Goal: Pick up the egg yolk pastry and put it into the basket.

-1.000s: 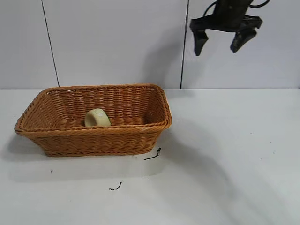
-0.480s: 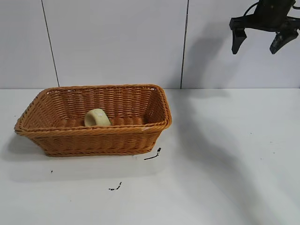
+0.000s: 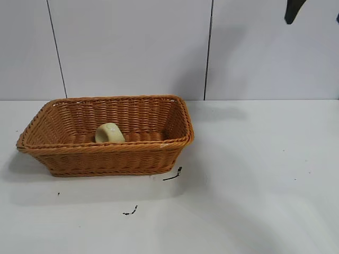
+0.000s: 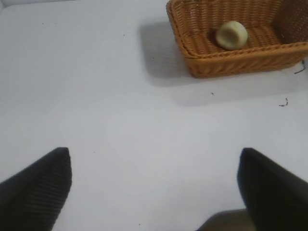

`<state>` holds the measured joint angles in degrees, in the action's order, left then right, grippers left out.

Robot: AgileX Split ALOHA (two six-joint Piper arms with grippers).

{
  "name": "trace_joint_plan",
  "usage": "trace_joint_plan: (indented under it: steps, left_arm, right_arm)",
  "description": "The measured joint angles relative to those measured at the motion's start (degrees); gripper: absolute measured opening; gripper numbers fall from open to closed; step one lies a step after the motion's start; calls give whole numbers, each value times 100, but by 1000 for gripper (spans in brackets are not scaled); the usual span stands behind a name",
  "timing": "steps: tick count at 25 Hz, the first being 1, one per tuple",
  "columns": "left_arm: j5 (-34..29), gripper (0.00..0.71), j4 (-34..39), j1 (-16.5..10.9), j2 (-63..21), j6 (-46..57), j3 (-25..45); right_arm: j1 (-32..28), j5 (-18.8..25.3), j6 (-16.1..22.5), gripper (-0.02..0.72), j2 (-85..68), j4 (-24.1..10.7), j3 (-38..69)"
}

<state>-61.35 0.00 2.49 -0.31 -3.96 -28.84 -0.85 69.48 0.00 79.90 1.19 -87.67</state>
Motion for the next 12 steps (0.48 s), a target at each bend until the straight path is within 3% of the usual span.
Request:
trace_joint_plan:
  steps: [9,12]
  left_arm:
    - [0,696,0,0,0,0,0]
    - [0,696,0,0,0,0,0]
  right_arm:
    - [0,5,-46,693,-3909,-13,2973]
    - [0,-194,-51,693,-5221,-17,3741]
